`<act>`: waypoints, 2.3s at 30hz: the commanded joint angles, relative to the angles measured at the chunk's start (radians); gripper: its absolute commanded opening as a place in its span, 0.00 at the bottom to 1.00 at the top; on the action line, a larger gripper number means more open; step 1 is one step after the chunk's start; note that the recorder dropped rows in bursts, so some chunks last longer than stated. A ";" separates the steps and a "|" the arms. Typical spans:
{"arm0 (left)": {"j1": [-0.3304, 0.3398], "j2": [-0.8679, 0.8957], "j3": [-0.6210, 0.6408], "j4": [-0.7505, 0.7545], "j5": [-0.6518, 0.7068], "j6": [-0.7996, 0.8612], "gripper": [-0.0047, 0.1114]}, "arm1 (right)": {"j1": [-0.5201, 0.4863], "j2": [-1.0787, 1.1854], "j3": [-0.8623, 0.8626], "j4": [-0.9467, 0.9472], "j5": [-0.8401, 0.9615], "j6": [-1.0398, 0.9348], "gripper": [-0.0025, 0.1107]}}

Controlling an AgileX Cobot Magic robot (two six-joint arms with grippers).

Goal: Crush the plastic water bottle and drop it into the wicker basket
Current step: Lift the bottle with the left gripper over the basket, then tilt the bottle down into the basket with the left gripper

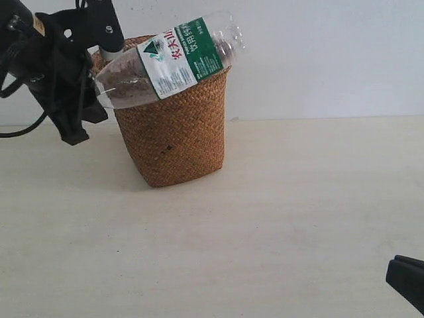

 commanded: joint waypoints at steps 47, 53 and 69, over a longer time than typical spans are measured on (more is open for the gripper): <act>0.009 0.051 -0.232 -0.144 0.342 0.159 0.07 | 0.000 -0.006 0.003 -0.004 -0.009 -0.018 0.02; 0.009 0.049 -0.232 0.000 0.100 0.020 0.07 | 0.000 -0.006 0.003 0.008 -0.009 -0.018 0.02; 0.009 0.064 -0.232 -0.108 0.291 0.122 0.07 | 0.000 -0.006 0.003 0.009 -0.010 -0.010 0.02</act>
